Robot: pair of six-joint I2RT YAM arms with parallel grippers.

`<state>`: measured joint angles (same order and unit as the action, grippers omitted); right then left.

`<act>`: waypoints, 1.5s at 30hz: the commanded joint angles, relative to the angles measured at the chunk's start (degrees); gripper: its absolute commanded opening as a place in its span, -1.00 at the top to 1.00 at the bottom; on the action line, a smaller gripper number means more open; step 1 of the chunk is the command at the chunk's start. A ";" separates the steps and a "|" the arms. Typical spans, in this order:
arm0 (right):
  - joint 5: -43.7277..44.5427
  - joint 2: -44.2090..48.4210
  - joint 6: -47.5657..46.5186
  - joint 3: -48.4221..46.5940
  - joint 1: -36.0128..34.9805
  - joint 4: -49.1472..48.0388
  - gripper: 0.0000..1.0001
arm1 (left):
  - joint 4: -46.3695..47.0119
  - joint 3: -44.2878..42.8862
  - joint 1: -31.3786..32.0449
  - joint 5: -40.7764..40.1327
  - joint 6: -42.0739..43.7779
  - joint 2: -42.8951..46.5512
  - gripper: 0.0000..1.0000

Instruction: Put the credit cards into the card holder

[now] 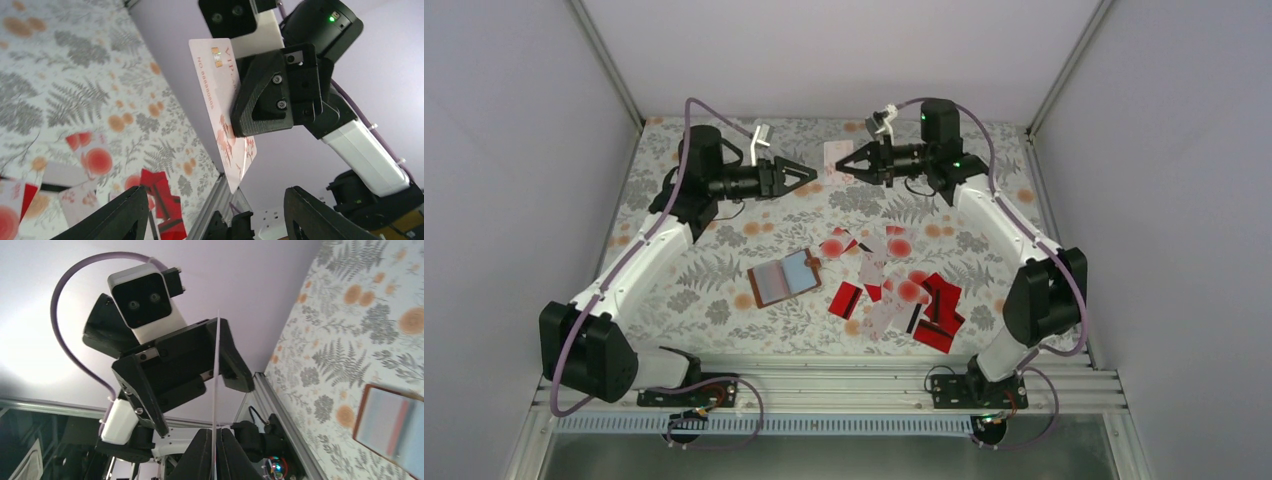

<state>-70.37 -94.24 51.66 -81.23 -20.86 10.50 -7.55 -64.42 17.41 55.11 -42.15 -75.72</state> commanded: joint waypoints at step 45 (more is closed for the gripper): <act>-0.76 -8.21 -6.47 -15.17 -7.44 13.97 0.24 | 2.90 0.52 -1.99 -1.84 -6.90 1.59 0.95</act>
<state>-72.29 -101.45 50.43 -93.60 -27.75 18.00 5.21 -61.84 15.75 57.89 -53.17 -75.46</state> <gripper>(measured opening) 0.193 0.029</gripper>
